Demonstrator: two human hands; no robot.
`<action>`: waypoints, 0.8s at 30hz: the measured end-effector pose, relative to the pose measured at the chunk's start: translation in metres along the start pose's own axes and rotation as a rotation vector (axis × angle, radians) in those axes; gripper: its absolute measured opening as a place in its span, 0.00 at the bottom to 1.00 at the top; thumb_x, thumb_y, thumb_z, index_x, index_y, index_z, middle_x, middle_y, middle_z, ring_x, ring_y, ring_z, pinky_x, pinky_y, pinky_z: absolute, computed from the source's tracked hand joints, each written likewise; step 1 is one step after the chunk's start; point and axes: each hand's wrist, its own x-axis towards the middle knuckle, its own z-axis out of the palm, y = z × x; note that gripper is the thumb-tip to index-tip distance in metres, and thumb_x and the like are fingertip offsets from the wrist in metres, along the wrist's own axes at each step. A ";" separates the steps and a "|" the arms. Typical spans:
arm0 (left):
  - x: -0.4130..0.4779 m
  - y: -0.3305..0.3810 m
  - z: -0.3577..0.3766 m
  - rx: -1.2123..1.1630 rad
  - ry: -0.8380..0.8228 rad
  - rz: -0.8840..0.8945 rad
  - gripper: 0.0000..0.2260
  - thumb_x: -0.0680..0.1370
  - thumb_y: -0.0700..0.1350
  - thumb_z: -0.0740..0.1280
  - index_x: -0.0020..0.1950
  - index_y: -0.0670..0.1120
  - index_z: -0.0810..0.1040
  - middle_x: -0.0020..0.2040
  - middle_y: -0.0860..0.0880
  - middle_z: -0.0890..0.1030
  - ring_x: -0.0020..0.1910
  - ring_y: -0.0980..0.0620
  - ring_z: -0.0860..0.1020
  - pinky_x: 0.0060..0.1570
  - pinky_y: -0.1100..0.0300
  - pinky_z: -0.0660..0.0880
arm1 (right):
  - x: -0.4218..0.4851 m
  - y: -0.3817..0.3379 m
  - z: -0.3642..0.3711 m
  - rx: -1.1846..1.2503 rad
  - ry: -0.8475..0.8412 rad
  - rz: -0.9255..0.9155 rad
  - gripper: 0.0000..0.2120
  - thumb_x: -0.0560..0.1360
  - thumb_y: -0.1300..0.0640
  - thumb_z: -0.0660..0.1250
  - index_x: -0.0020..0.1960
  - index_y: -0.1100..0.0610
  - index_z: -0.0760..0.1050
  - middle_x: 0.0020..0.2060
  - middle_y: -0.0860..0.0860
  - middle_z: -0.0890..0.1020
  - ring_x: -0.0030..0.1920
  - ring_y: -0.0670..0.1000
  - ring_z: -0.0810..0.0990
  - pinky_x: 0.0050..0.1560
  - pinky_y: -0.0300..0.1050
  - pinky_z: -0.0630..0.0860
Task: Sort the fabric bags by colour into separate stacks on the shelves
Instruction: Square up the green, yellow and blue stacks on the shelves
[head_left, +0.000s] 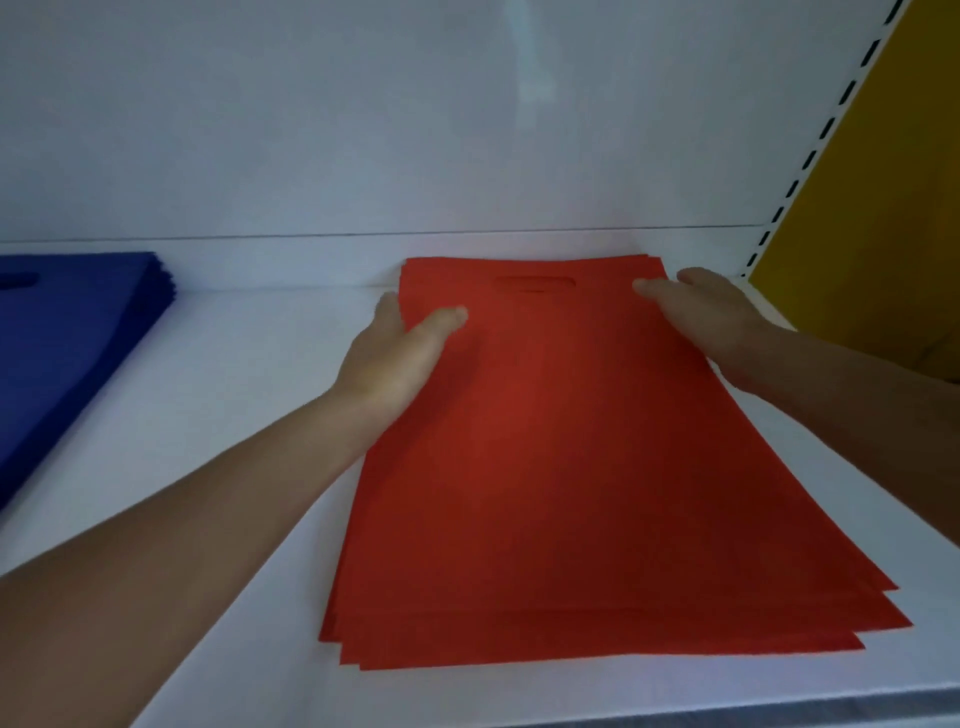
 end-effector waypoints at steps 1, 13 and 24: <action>0.002 0.006 0.000 -0.103 -0.019 -0.016 0.32 0.70 0.60 0.66 0.70 0.48 0.65 0.60 0.57 0.71 0.60 0.55 0.70 0.62 0.61 0.62 | 0.001 -0.002 0.000 0.031 -0.015 0.006 0.32 0.77 0.45 0.60 0.74 0.59 0.56 0.72 0.56 0.63 0.71 0.57 0.63 0.68 0.50 0.62; -0.047 -0.010 -0.021 0.411 0.149 -0.021 0.28 0.79 0.58 0.55 0.73 0.44 0.59 0.68 0.41 0.70 0.68 0.41 0.66 0.63 0.52 0.63 | -0.046 0.019 -0.030 -0.286 0.103 0.015 0.26 0.80 0.49 0.56 0.72 0.64 0.59 0.68 0.61 0.67 0.63 0.58 0.70 0.54 0.43 0.68; -0.153 -0.021 -0.052 0.506 -0.269 0.084 0.42 0.62 0.69 0.68 0.70 0.51 0.61 0.60 0.53 0.75 0.58 0.51 0.75 0.58 0.53 0.74 | -0.158 0.015 -0.048 -0.355 -0.142 0.212 0.28 0.78 0.45 0.59 0.69 0.63 0.59 0.64 0.61 0.71 0.60 0.60 0.73 0.53 0.48 0.70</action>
